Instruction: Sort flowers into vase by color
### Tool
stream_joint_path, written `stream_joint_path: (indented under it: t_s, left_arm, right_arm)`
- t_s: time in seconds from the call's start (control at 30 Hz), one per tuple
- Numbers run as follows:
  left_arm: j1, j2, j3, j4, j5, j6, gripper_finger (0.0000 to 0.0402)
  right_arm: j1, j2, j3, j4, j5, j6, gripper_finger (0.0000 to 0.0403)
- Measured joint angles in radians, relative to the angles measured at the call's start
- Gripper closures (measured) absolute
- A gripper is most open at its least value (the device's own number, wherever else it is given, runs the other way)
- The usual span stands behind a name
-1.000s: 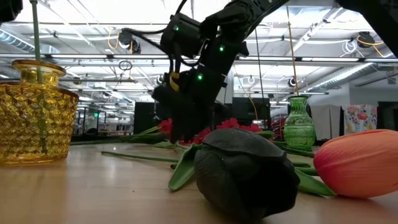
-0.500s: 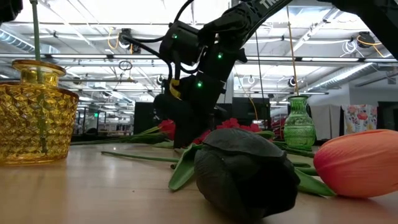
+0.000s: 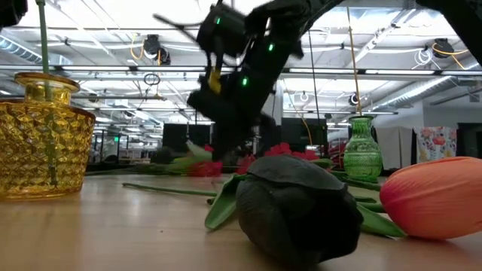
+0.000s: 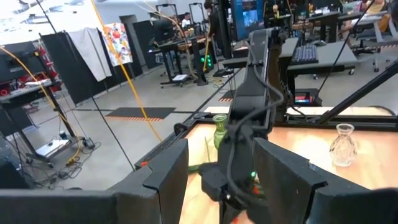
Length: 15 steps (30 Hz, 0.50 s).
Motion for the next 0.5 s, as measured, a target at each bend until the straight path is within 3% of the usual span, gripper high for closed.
stream_joint_path:
  t_s: [0.2,0.5]
  left_arm:
    - [0.0,0.0,0.0,0.12,0.0,0.111,0.0214]
    - [-0.048,0.0,0.001,0.336,0.002,0.28,0.0214]
  right_arm:
    - [0.054,-0.118,0.0,-0.076,0.089,-0.004,0.0402]
    - [0.211,-0.337,0.0,-0.024,0.296,-0.052,0.0402]
